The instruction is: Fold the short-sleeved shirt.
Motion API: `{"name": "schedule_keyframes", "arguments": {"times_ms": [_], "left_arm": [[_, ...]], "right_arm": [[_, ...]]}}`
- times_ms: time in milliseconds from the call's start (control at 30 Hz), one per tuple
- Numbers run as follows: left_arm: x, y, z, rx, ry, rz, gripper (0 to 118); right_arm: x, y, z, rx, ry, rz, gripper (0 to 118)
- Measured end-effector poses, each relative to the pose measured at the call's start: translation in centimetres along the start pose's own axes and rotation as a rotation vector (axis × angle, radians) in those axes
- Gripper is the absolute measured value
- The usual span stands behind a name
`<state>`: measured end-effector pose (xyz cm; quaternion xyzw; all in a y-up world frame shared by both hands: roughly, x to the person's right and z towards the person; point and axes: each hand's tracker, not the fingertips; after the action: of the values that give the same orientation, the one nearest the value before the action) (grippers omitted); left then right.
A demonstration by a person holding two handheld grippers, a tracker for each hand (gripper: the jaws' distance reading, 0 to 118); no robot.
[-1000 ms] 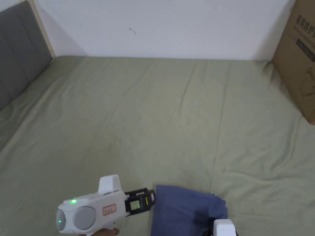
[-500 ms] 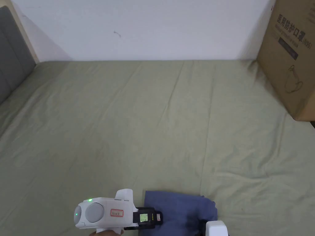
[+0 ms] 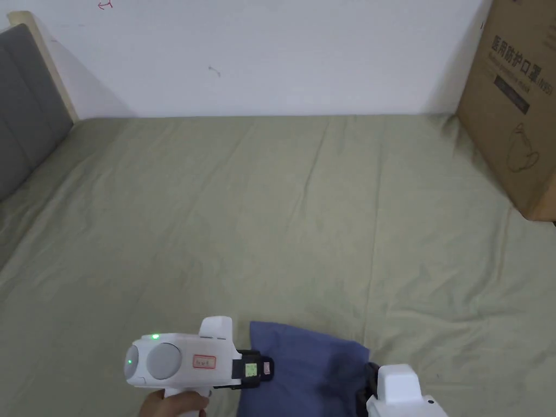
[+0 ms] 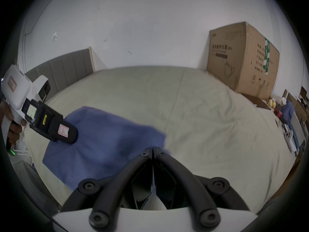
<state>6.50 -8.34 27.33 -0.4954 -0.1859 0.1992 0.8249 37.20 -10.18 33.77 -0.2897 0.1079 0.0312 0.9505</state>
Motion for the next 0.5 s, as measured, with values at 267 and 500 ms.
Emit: {"name": "schedule_keyframes", "arguments": {"times_ms": [267, 500], "left_arm": [[-11.2, 4.4, 11.1, 0.077, 0.243, 0.025, 18], [-21.4, 6.4, 19.4, 0.101, 0.455, 0.124, 18]], "right_arm": [[-1.6, 6.7, 0.3, 0.143, 0.017, 0.033, 0], [-3.8, 9.4, -1.0, 0.176, 0.033, 0.065, 0]]}}
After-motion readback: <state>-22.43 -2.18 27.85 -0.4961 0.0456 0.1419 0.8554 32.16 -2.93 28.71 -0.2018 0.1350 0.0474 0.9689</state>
